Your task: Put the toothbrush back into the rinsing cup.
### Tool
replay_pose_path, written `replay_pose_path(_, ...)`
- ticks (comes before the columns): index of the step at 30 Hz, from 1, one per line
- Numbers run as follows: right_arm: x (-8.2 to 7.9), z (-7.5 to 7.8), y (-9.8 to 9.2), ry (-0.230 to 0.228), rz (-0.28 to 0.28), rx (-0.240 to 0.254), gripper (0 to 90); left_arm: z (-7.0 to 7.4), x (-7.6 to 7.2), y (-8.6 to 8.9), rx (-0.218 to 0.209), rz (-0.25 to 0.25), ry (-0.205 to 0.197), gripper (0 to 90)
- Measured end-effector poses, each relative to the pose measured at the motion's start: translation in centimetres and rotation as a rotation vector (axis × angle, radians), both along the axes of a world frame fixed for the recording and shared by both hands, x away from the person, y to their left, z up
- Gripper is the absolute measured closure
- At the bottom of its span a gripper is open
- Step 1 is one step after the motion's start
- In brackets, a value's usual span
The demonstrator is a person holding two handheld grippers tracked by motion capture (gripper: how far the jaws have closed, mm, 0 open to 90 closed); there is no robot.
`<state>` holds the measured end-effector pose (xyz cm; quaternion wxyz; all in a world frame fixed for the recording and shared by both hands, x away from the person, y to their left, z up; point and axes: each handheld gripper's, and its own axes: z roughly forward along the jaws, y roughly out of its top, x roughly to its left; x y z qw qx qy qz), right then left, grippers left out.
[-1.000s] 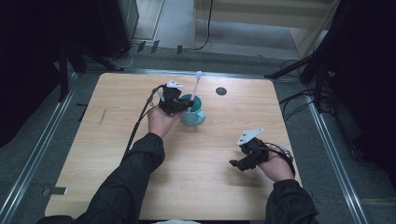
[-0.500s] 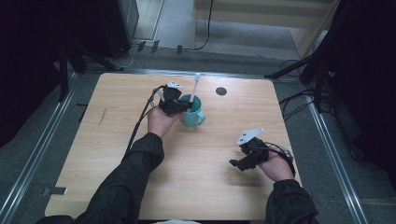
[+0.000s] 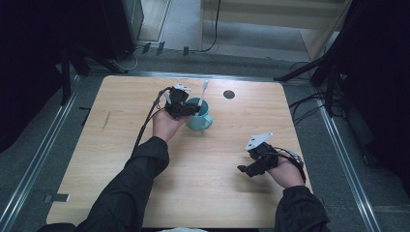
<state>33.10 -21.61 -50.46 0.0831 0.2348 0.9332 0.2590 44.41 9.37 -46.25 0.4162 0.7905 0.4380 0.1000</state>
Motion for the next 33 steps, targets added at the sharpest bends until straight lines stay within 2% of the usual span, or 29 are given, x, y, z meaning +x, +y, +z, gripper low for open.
replay_pose_path(4, 0.0, 0.0, 0.0, 0.000, -0.001, 0.000, 21.9, 1.0, -0.3, 0.2, 0.000, -0.016, -0.010, 71.9)
replay_pose_path(8, 0.0, 0.0, 0.0, 0.002, -0.004, 0.001, 21.9, 2.2, -0.7, 0.4, 0.021, -0.040, -0.018, 67.3)
replay_pose_path(10, 0.0, 0.0, 0.0, 0.001, -0.002, -0.001, 21.9, 2.7, -0.9, 0.6, 0.028, -0.047, -0.010, 61.6)
replay_pose_path(17, 0.0, -0.1, 0.0, 0.003, -0.001, -0.008, 21.9, 4.5, -2.2, 1.7, 0.048, -0.087, 0.020, 54.4)
replay_pose_path(20, 0.0, -0.1, 0.0, 0.004, 0.000, -0.012, 21.9, 5.3, -3.0, 2.4, 0.047, -0.107, 0.025, 51.4)
replay_pose_path(22, 0.0, -0.2, 0.0, 0.003, 0.000, -0.013, 21.9, 5.7, -3.6, 2.8, 0.063, -0.113, 0.026, 48.6)
replay_pose_path(26, 0.0, -0.2, 0.0, 0.006, 0.000, -0.014, 21.9, 5.9, -4.6, 3.6, 0.094, -0.133, 0.043, 45.2)
replay_pose_path(29, 0.0, -0.3, 0.0, 0.008, -0.002, -0.018, 21.9, 5.8, -5.2, 4.3, 0.114, -0.132, 0.028, 43.8)
replay_pose_path(33, -0.1, -0.3, 0.0, 0.011, -0.005, -0.021, 21.9, 5.0, -6.0, 5.6, 0.131, -0.129, 0.056, 43.5)
